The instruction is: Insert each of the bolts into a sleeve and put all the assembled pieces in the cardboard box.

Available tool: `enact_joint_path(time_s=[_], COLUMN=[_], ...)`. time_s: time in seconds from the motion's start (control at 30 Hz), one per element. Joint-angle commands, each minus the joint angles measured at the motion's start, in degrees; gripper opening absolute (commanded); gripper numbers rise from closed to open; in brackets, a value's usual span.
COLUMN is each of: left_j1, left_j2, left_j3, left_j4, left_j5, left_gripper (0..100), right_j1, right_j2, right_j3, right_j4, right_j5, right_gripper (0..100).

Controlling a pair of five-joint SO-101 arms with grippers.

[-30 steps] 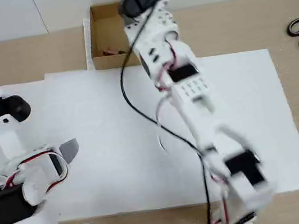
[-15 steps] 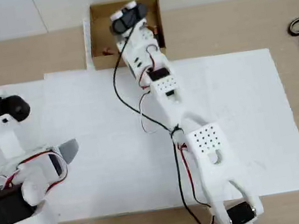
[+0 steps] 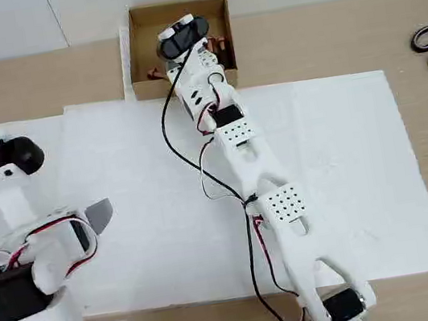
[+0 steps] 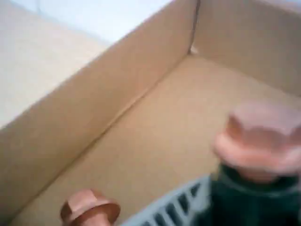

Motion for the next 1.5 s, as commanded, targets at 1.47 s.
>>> enact_joint_path(time_s=[1.47], left_j1=[0.0], left_j2=[-0.7], left_j3=[-15.3], left_j4=[3.9], left_j5=[-4.7], left_gripper=[30], right_j1=[7.0], right_j2=[-96.8], right_j3=[-16.1], right_j4=[84.8], right_j5=[0.4], right_gripper=[20.9])
